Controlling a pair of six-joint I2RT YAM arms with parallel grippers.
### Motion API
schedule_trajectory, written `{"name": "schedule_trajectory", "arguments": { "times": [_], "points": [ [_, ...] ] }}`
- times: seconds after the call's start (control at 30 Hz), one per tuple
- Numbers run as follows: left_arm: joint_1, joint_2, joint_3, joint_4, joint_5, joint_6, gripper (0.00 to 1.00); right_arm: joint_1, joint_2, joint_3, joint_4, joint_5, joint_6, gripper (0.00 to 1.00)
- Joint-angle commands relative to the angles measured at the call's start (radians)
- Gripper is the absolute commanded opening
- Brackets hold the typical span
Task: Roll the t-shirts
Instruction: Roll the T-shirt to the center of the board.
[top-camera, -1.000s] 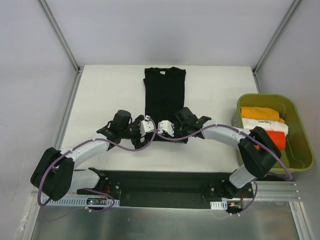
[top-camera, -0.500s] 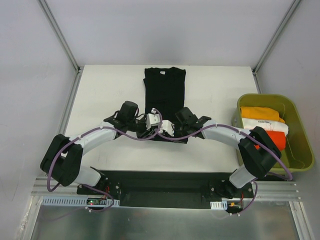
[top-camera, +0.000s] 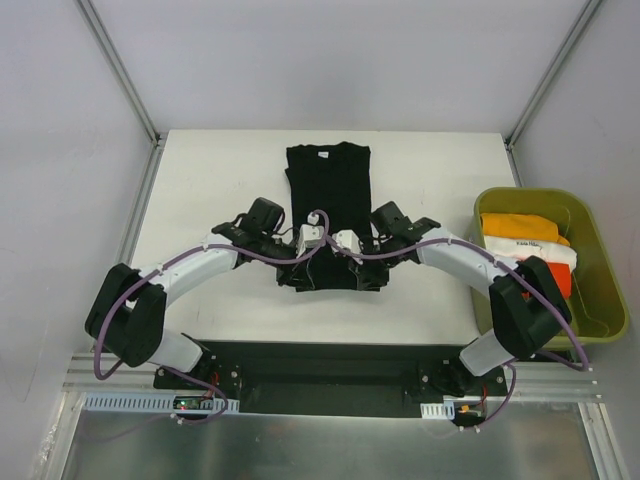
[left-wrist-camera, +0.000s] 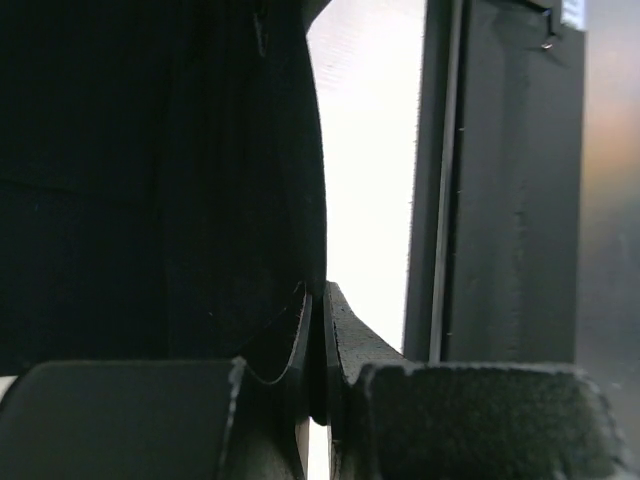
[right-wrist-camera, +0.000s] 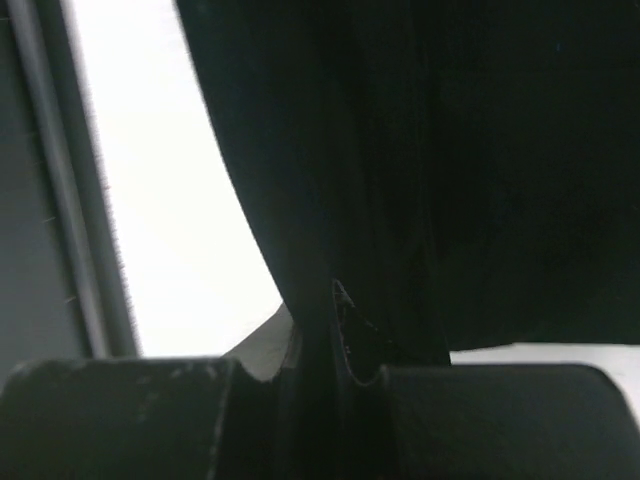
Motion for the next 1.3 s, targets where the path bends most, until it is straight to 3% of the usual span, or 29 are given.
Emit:
{"name": "schedule_trajectory", "arguments": {
  "times": [0.0, 0.33, 0.87, 1.2, 1.27],
  "points": [
    [0.008, 0.016, -0.013, -0.107, 0.102, -0.104, 0.0, -0.048, -0.001, 0.044, -0.311, -0.163, -0.088, 0.06],
    [0.039, 0.255, 0.126, -0.204, 0.255, -0.164, 0.0, -0.078, 0.164, 0.135, -0.526, -0.268, -0.219, 0.06],
    [0.097, 0.493, 0.272, -0.265, 0.193, -0.199, 0.0, -0.166, 0.531, 0.433, -0.87, -0.328, -0.4, 0.05],
    [0.125, 0.55, 0.306, -0.299, 0.12, -0.195, 0.0, -0.183, 0.744, 0.636, -1.028, -0.332, -0.366, 0.05],
    [0.141, 0.555, 0.307, -0.299, 0.108, -0.196, 0.05, -0.184, 0.786, 0.673, -1.054, -0.328, -0.357, 0.05]
  ]
}}
